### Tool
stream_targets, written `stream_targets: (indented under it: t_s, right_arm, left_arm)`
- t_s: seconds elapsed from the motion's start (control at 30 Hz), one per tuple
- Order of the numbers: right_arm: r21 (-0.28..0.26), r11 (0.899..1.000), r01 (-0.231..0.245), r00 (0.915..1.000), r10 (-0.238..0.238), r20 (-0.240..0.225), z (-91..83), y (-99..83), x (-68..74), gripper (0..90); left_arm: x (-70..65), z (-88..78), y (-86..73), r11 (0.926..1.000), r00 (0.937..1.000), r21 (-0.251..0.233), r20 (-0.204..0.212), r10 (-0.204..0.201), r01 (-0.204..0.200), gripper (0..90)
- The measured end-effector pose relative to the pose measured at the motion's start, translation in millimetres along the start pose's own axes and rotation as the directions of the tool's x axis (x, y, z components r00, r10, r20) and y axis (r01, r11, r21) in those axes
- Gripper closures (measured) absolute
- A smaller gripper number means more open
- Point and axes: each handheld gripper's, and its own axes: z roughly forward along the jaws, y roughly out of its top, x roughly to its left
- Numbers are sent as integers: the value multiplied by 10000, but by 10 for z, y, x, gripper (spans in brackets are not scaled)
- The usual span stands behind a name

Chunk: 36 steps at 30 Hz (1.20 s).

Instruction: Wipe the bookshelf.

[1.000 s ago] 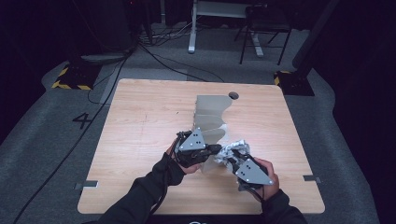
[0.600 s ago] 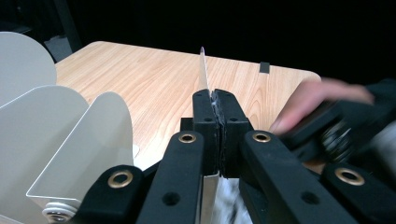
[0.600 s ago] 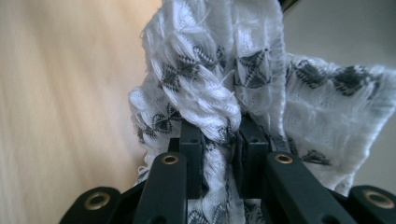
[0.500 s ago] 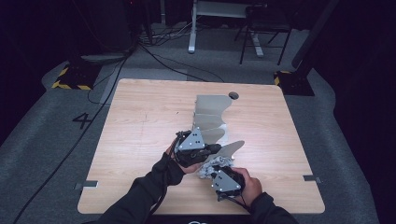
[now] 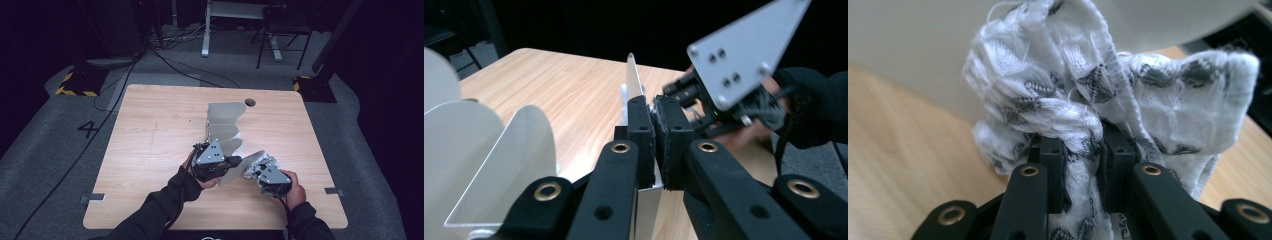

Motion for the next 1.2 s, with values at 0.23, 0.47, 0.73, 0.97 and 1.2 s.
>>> stream_targets:
  t_s: [0.23,0.47,0.73,0.97,1.2]
  right_arm:
    - [-186,9981,-592,9965,601,582,-79,-42,-202,766]
    - [-343,9944,-996,9912,1022,843,-113,-57,-298,766]
    - [-345,9934,-1098,9904,1123,811,-116,-58,-305,763]
    - [-256,9934,-1120,9906,1137,761,-127,-64,-287,761]
    - [-155,9932,-1156,9913,1163,619,-146,-83,-270,757]
  left_arm:
    - [-145,177,63,10000,9998,-28,214,-62,63,823]
    - [-241,257,121,9998,9998,68,82,197,-197,782]
    - [-225,-29,236,9964,9978,-566,134,643,-634,695]
    - [-104,-378,212,9949,9938,-461,-712,858,-892,637]
    - [187,-583,-19,9980,9812,-7,-1826,621,-633,529]
